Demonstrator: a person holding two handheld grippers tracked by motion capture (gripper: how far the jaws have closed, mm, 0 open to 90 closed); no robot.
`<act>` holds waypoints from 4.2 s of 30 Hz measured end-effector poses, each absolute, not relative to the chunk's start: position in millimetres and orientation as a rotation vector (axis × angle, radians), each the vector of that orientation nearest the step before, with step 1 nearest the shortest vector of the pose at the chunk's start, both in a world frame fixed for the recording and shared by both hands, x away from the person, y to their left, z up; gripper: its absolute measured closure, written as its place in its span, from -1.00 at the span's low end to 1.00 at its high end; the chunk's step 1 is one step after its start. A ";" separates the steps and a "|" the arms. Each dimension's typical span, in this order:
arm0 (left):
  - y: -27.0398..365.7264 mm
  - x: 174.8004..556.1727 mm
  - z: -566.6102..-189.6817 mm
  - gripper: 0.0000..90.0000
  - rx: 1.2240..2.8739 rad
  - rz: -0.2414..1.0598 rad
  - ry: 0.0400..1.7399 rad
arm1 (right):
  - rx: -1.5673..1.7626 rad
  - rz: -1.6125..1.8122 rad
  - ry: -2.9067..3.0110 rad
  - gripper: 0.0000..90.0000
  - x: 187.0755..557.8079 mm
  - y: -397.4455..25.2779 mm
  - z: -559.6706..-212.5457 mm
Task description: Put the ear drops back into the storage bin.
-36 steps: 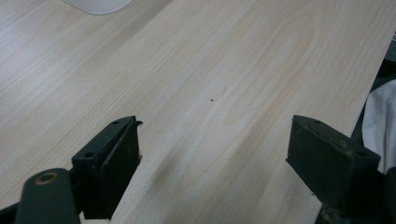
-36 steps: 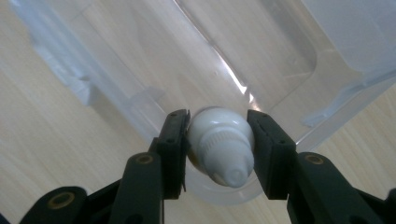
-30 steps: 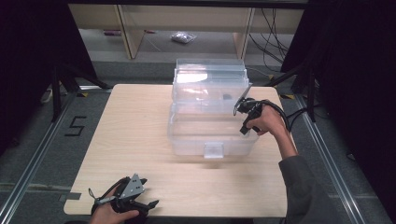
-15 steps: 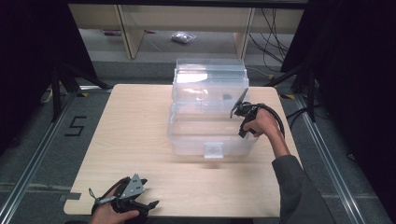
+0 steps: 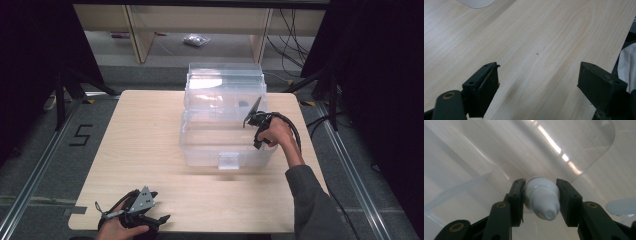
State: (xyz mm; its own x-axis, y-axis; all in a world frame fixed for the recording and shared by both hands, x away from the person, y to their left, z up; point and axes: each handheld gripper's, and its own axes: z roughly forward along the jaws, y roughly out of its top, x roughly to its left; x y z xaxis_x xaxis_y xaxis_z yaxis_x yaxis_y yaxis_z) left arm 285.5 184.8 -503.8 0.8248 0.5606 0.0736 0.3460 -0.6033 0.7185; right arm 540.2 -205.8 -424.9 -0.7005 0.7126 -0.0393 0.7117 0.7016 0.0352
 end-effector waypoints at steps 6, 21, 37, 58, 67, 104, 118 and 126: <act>184.7 284.9 -503.7 -0.63 2.265 0.385 0.661 | 1.182 -0.002 2.860 0.34 540.9 -203.6 -430.3; 183.6 284.4 -504.5 -0.63 2.263 0.382 0.665 | 1.179 -0.036 2.866 0.33 540.1 -200.7 -434.3; 183.9 284.8 -504.4 -0.63 2.274 0.385 0.659 | 1.196 0.027 2.852 -0.11 534.5 -203.2 -416.9; 184.4 285.4 -504.5 -0.63 2.281 0.383 0.659 | 1.149 0.347 2.740 -0.40 502.8 -202.0 -376.4; 183.9 285.7 -505.6 -0.63 2.279 0.377 0.668 | 1.139 0.462 2.719 -0.45 485.7 -203.0 -376.0; 184.9 287.1 -506.9 -0.63 2.276 0.378 0.679 | 1.132 0.802 2.588 -0.50 423.1 -224.8 -382.8; 185.3 287.0 -506.3 -0.63 2.278 0.384 0.675 | 1.087 0.841 2.596 -0.53 410.9 -225.6 -384.8; 184.4 286.1 -505.7 -0.63 2.263 0.383 0.682 | 1.035 0.877 2.589 -0.54 405.4 -222.1 -387.3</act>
State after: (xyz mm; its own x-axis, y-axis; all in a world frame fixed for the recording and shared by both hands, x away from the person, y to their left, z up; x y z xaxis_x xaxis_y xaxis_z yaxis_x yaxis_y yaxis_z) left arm 286.1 184.4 -505.7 0.8150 0.5753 0.0687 0.3578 -0.5931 0.7212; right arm 405.4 -222.1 -387.3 -0.7286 0.6847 0.0183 0.5548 0.5742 0.6020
